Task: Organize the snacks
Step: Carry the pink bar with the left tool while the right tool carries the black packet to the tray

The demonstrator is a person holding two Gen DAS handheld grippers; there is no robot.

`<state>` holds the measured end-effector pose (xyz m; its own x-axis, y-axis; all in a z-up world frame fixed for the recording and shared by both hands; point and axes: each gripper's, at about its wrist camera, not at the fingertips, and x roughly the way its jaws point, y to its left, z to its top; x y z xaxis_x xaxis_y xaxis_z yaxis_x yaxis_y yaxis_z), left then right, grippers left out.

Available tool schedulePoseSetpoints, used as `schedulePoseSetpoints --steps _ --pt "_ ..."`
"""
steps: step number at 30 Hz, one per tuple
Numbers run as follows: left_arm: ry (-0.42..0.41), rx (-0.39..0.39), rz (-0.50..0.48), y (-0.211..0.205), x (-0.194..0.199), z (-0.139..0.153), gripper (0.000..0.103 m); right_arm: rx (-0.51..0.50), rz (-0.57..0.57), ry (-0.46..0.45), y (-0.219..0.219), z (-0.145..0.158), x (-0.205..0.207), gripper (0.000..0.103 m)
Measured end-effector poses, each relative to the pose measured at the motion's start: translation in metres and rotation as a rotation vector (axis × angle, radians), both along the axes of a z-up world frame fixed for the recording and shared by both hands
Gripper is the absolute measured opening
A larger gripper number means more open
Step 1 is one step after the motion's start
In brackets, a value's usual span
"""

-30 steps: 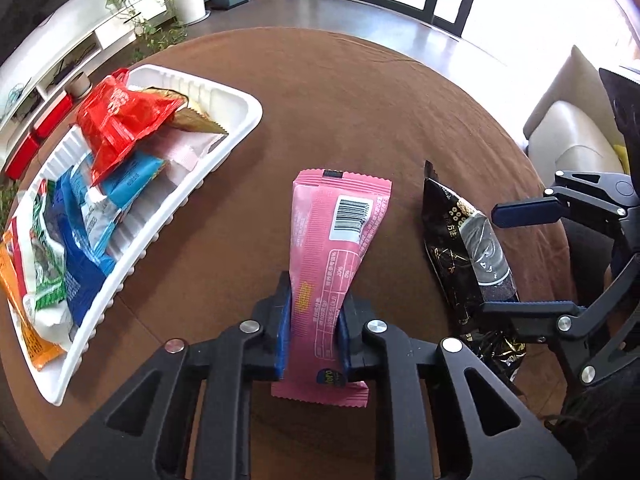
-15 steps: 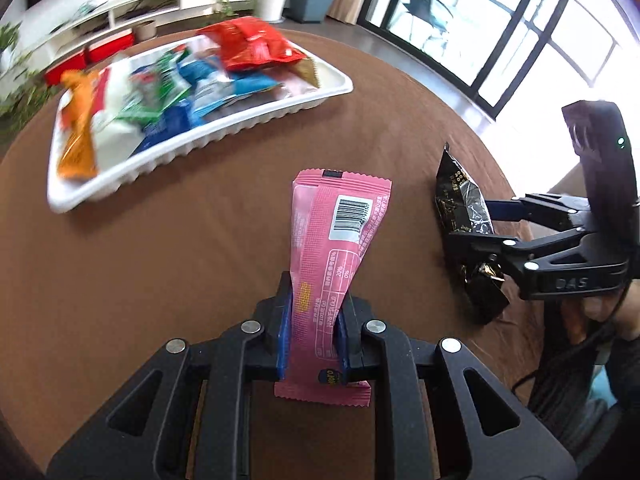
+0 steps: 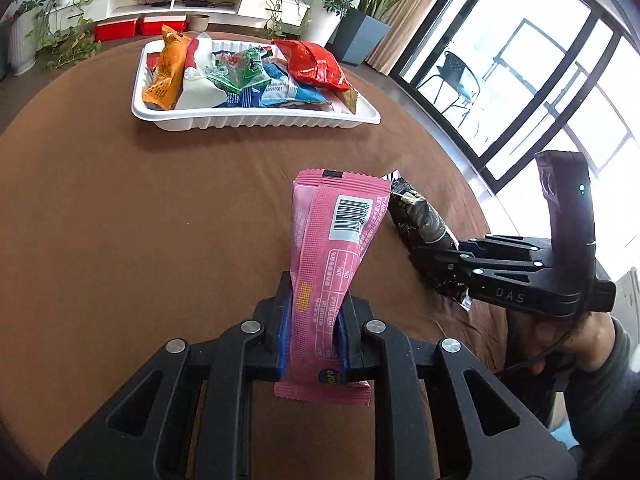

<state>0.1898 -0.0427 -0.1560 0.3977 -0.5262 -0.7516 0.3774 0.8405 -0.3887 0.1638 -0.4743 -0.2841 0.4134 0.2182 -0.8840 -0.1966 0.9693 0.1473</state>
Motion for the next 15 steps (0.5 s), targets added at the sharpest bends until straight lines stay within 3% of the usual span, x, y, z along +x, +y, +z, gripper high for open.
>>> schedulePoseSetpoints --steps 7,15 --pt "-0.032 -0.038 0.03 0.005 0.003 0.011 0.016 0.101 -0.029 -0.069 -0.016 0.026 -0.001 0.022" --pt "-0.107 -0.039 0.079 0.017 0.026 0.051 0.016 0.199 -0.064 -0.187 -0.034 0.08 0.021 0.022"
